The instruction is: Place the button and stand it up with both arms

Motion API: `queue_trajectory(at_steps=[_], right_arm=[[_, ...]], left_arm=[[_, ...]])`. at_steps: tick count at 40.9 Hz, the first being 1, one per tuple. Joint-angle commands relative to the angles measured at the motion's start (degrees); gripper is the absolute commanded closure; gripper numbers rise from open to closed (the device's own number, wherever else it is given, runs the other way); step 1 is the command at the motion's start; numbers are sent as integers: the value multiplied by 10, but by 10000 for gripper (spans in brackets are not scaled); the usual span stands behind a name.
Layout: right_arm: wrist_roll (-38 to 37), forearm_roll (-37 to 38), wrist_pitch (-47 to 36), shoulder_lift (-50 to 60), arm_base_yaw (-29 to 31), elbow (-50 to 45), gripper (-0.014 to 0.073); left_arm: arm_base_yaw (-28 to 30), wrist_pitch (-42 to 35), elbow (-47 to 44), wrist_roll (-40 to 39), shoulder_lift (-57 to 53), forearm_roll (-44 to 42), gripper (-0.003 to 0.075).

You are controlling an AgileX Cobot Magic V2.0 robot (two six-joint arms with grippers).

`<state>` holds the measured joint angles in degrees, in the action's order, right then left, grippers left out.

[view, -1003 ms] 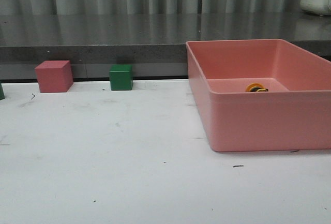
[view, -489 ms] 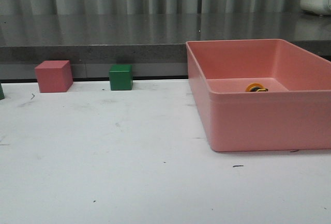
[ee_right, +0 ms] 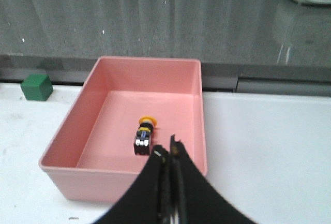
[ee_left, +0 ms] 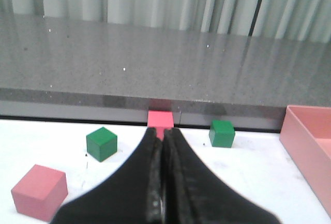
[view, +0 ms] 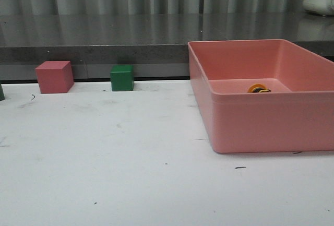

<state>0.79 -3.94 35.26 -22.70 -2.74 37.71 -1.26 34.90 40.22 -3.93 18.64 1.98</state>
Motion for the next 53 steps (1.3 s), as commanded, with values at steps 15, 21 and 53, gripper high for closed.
queue_trajectory(at_steps=[15, 21, 53], right_arm=[[2, 5, -26, -79, 2, 17, 650], [2, 5, -22, -96, 2, 17, 463], [2, 5, 9, -110, 2, 21, -31]], left_arm=[[0, -28, -7, -4, 36, 3, 739], [0, -30, -7, -3, 36, -1, 618], [-107, 3, 64, 93, 146, 76, 185]])
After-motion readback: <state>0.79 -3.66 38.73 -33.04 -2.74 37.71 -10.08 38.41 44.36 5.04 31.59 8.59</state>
